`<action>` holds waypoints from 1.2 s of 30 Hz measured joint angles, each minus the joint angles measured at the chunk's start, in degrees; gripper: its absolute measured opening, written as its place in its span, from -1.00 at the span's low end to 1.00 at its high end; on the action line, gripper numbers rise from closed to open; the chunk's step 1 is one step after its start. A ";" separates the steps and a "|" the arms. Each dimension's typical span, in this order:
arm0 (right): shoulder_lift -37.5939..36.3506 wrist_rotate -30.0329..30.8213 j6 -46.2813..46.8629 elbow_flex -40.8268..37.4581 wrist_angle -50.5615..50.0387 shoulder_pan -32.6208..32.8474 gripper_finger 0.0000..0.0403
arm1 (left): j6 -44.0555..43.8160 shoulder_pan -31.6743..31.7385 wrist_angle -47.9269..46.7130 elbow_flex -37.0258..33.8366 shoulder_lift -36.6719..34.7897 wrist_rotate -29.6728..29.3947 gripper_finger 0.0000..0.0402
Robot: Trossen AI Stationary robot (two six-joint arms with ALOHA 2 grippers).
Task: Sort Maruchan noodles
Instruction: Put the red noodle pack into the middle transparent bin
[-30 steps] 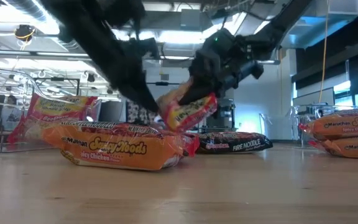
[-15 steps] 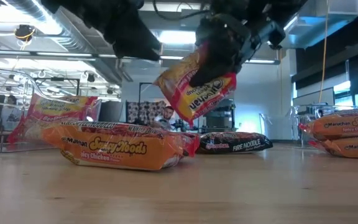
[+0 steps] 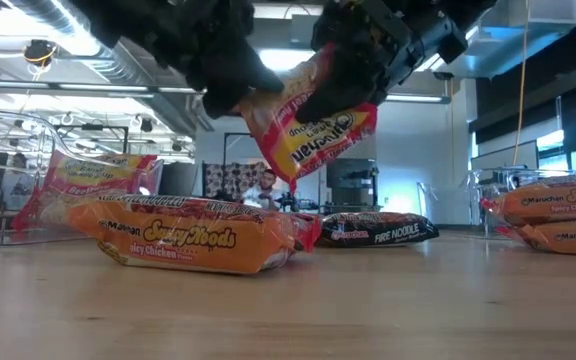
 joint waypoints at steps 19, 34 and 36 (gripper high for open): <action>-4.64 0.02 0.33 0.06 -3.15 -0.17 -0.11 | 1.22 1.98 3.05 -0.01 2.01 5.33 -0.35; -21.69 12.06 0.24 -8.76 -16.46 1.07 0.16 | 7.06 1.68 8.99 -5.26 -10.34 0.89 -0.35; -21.77 12.14 0.27 -13.26 -9.23 1.07 0.16 | 7.71 2.04 17.36 -8.56 -11.22 1.39 -0.35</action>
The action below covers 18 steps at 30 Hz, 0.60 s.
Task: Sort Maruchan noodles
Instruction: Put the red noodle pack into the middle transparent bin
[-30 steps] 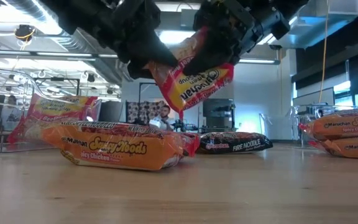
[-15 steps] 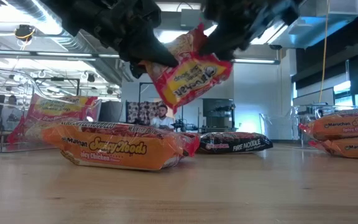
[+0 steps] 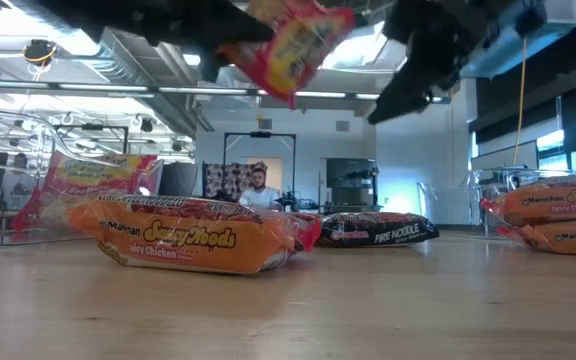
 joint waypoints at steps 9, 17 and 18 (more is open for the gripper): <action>1.96 1.60 -0.68 -13.99 44.98 0.00 0.15 | -1.42 1.73 34.32 -9.43 0.16 2.51 -0.35; 2.32 7.97 -0.93 -10.53 52.35 -0.41 0.26 | 0.28 1.69 38.94 -7.88 0.18 1.87 -0.35; 2.89 8.00 -1.23 -9.62 52.73 -0.49 0.31 | 0.60 1.68 39.03 -7.55 0.18 1.51 -0.34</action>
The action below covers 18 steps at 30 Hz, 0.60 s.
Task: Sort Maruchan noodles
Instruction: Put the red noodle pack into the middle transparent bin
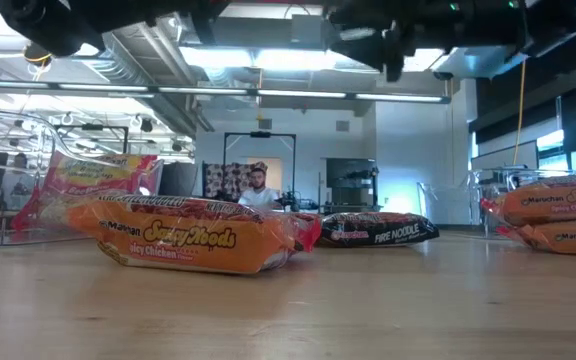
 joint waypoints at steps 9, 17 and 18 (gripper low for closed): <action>11.60 -2.92 -4.98 7.58 15.55 0.05 0.71 | 3.31 0.07 1.25 2.48 0.02 -0.97 -0.34; 21.45 -8.63 -11.26 21.04 20.71 0.04 0.58 | 3.90 0.07 1.45 2.88 0.02 -1.02 -0.33; 22.03 -8.75 -11.92 22.59 20.45 0.04 0.53 | 3.89 0.07 1.57 2.88 0.02 -1.02 -0.33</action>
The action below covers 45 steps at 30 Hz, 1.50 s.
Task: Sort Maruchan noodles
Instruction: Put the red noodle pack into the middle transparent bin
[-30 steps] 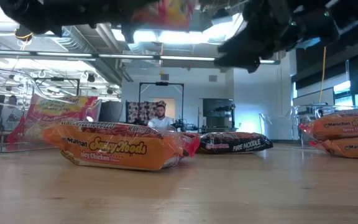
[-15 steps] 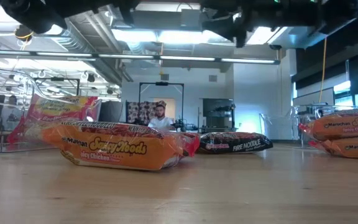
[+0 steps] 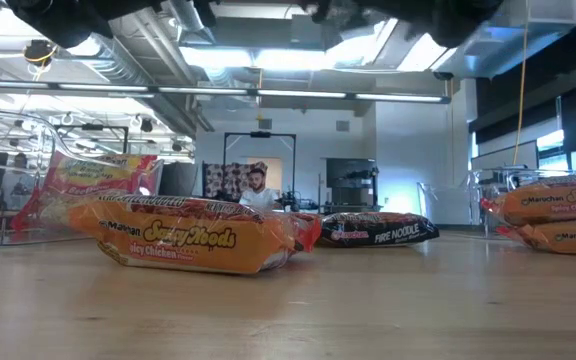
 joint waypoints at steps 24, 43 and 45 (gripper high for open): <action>-6.94 -0.13 -4.10 1.60 -21.41 0.13 -0.59 | -3.08 -0.42 -14.17 0.04 -6.03 0.49 0.03; -13.72 3.24 9.16 1.60 -76.55 0.07 -0.59 | -4.56 3.12 -62.60 6.88 -15.28 -0.82 0.48; -11.53 2.29 9.26 1.61 -74.89 0.07 -0.58 | -4.59 3.43 -67.89 10.96 -13.22 -0.33 0.49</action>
